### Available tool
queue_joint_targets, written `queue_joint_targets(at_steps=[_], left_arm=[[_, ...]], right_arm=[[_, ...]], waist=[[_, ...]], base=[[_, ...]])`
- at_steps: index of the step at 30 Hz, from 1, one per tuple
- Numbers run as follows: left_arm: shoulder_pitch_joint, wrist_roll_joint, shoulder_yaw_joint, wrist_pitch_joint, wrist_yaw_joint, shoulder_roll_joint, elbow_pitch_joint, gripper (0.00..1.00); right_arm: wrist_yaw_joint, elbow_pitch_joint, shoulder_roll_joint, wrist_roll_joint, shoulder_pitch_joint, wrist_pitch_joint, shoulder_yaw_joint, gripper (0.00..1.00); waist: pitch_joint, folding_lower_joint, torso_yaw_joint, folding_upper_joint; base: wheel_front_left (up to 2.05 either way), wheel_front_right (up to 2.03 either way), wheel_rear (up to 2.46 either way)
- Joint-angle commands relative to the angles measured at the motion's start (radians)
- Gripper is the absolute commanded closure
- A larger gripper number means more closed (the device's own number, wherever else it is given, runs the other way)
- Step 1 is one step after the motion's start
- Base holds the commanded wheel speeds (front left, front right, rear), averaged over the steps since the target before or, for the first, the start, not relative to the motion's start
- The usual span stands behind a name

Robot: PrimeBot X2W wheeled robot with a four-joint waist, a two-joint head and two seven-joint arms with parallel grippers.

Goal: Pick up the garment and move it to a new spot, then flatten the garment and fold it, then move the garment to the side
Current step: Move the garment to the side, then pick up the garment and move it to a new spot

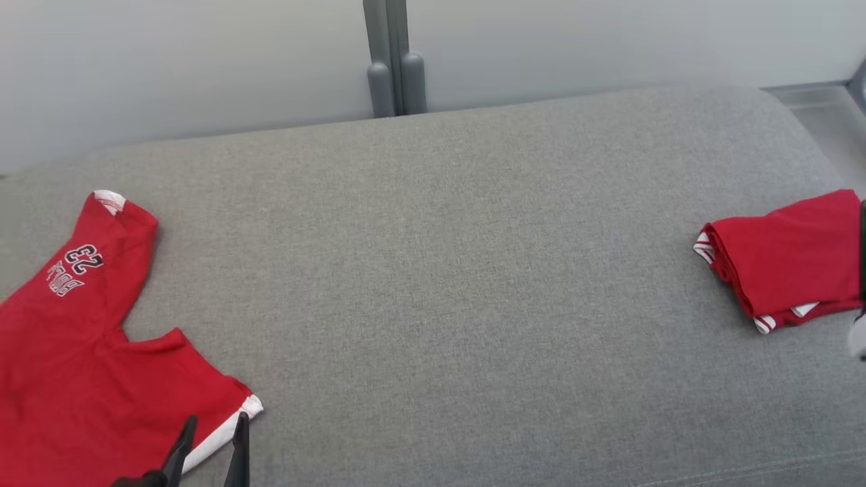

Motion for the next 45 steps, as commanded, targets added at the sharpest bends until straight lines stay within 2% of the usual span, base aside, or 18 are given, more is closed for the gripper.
queue_joint_targets(at_steps=[1, 3, 5, 10, 14, 19, 23, 39, 45], left_arm=[[0.015, 0.009, 0.006, -0.003, 0.004, 0.004, -0.003, 0.00], [0.023, 0.006, 0.022, -0.002, 0.004, -0.002, -0.003, 0.00], [0.028, 0.011, 0.027, -0.002, 0.004, -0.004, 0.004, 0.00], [0.019, 0.018, 0.029, -0.002, 0.002, -0.007, 0.021, 0.00], [0.004, 0.012, 0.003, -0.003, 0.002, -0.002, 0.020, 0.00], [0.013, -0.005, -0.017, -0.003, 0.002, -0.006, 0.013, 0.00], [0.019, -0.009, -0.022, -0.003, 0.002, -0.013, 0.008, 0.00], [0.009, -0.009, -0.038, -0.003, 0.001, -0.010, 0.010, 0.00], [0.005, -0.001, -0.029, -0.002, 0.001, -0.006, 0.007, 0.00]], right_arm=[[-0.001, -0.022, 0.022, -0.011, 0.038, -0.002, -0.006, 0.00], [-0.001, -0.103, 0.084, -0.005, 0.125, -0.002, -0.035, 0.00], [-0.002, -0.166, 0.118, -0.040, 0.194, -0.002, -0.051, 0.00], [-0.002, -0.273, 0.247, -0.117, 0.320, -0.003, -0.088, 0.00], [-0.001, -0.321, 0.332, -0.210, 0.385, -0.003, -0.078, 0.00], [-0.001, -0.327, 0.401, -0.277, 0.439, -0.003, -0.077, 0.00], [-0.001, -0.325, 0.427, -0.308, 0.468, -0.003, -0.060, 0.00], [-0.001, -0.296, 0.451, -0.326, 0.490, -0.002, -0.017, 0.00], [-0.001, -0.290, 0.455, -0.322, 0.491, -0.002, 0.008, 0.00]], waist=[[-0.066, 0.0001, 0.054, 0.0000], [-0.073, 0.0001, 0.064, 0.0000], [-0.077, 0.0001, 0.074, 0.0000], [-0.088, 0.0001, 0.096, 0.0000], [-0.090, 0.0001, 0.108, 0.0000], [-0.102, 0.0001, 0.110, 0.0000], [-0.114, 0.0001, 0.109, 0.0000], [-0.130, 0.0001, 0.115, 0.0000], [-0.138, 0.0001, 0.192, 0.0000]], base=[[0.00, 0.00, 0.00], [0.00, 0.00, 0.00], [0.00, 0.00, 0.00], [0.00, 0.00, 0.00], [0.00, 0.00, 0.00], [0.00, 0.00, 0.00], [0.00, 0.00, 0.00], [0.00, 0.00, 0.00], [0.00, 0.00, 0.00]])
